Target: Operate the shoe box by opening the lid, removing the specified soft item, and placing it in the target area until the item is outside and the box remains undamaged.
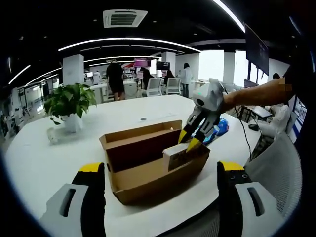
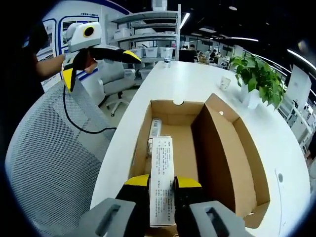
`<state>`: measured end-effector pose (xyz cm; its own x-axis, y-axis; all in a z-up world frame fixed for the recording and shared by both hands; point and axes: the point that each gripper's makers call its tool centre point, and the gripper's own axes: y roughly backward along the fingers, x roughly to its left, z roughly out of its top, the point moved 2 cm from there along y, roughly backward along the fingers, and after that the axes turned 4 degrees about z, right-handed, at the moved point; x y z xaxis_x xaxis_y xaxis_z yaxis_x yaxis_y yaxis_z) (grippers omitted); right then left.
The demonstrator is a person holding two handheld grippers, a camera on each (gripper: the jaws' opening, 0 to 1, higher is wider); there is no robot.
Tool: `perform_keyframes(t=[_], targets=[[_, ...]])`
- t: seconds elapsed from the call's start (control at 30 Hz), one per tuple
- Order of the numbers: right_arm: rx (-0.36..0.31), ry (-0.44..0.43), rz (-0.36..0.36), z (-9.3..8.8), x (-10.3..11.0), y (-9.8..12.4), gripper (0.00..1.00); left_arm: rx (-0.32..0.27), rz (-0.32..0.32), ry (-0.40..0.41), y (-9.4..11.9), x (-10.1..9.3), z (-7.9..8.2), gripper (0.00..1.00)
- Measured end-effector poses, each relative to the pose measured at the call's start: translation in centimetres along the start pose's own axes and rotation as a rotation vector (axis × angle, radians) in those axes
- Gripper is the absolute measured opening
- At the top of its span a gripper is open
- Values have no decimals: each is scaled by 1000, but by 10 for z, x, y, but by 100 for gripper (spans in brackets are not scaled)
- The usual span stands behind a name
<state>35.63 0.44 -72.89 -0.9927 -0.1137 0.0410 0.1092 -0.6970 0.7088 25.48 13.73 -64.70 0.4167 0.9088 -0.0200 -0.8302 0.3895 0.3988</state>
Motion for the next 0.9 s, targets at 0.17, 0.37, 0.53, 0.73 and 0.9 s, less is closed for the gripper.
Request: perform_keyframes(t=[0.17, 0.37, 0.53, 0.73, 0.9], targets=[[-10, 19, -10, 9, -1, 15, 14, -1, -5, -3, -2, -2, 1, 98], [-13, 40, -22, 17, -2, 32, 14, 0, -10, -6, -3, -3, 1, 99], [-12, 49, -33, 18, -5, 47, 14, 2, -11, -6, -3, -2, -1, 99], [-23, 48, -41, 18, -8, 66, 14, 4, -15, -4, -5, -2, -2, 99], [-29, 47, -48, 17, -11, 81, 14, 7, -21, -6, -7, -2, -4, 99]])
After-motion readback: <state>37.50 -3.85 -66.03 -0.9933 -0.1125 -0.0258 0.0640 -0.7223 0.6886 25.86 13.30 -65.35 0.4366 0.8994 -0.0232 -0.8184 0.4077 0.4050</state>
